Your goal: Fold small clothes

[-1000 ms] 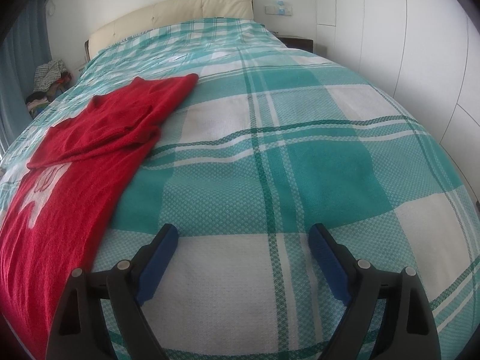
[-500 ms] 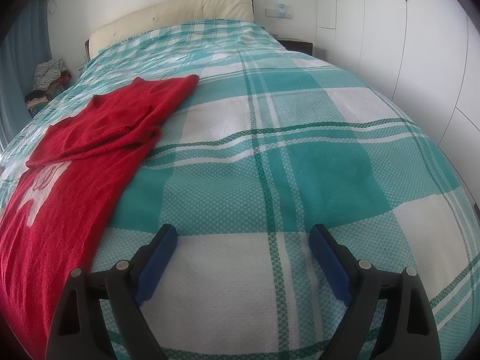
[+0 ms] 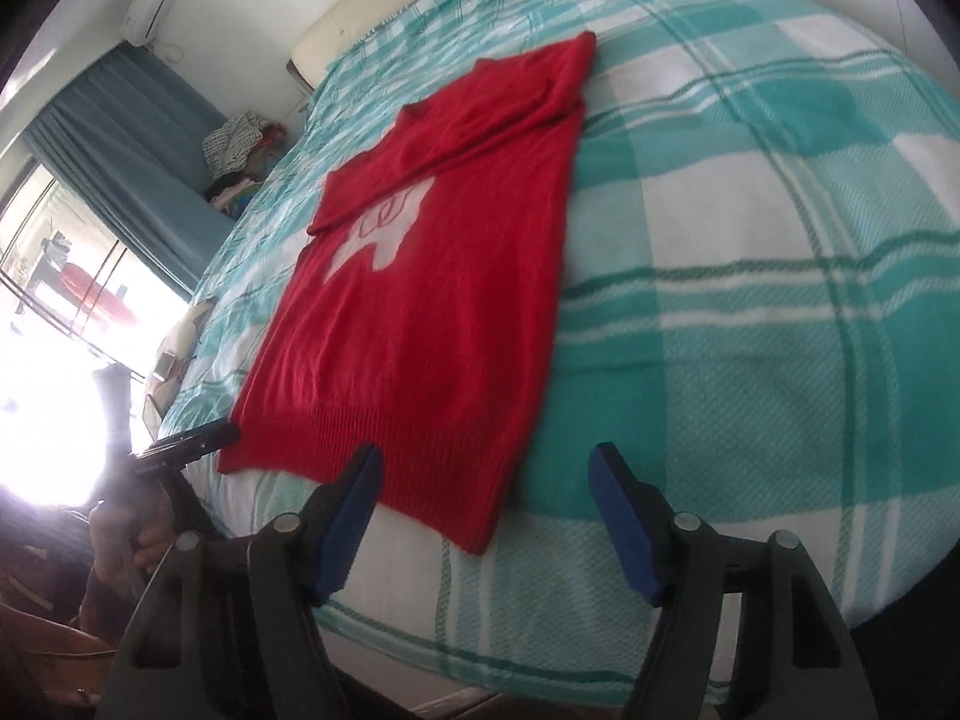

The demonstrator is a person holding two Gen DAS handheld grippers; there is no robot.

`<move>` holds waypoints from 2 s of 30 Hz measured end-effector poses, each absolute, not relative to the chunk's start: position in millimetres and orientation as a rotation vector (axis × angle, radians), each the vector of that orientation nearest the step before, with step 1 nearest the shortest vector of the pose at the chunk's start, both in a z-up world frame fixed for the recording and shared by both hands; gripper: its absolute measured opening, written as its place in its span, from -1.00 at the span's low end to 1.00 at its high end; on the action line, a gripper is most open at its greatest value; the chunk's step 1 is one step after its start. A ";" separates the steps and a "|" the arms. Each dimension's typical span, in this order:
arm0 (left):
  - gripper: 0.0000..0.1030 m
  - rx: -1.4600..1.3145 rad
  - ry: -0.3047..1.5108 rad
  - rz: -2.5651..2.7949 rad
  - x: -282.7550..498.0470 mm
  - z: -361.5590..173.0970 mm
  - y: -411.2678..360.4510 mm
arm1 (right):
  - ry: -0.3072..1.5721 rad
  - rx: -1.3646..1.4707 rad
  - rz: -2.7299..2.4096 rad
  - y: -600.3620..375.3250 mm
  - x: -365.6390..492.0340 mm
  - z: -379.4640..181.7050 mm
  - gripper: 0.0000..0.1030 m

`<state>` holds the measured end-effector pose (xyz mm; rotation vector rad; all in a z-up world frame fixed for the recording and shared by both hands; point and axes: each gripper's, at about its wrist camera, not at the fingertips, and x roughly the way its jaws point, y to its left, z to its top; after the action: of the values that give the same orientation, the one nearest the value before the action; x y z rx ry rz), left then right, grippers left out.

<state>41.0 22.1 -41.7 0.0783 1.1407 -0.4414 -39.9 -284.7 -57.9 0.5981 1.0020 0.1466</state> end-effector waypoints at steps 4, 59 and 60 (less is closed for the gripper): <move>-0.90 0.044 1.183 -0.460 44.0 -50.5 20.5 | 1.076 0.573 0.147 -273.9 -31.1 -78.9 -0.73; -0.78 -0.371 1.202 -0.351 428.0 -18.7 -11.4 | 0.942 0.264 0.022 -339.8 365.4 -15.2 -0.92; -0.57 -0.368 1.206 -0.332 431.5 -21.1 -11.7 | 0.953 0.273 0.009 -341.7 368.4 -23.6 -0.92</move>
<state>431.5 -11.7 -21.1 -0.3684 1.2064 -0.3319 368.4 -341.7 -23.6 0.2730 0.9531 0.0085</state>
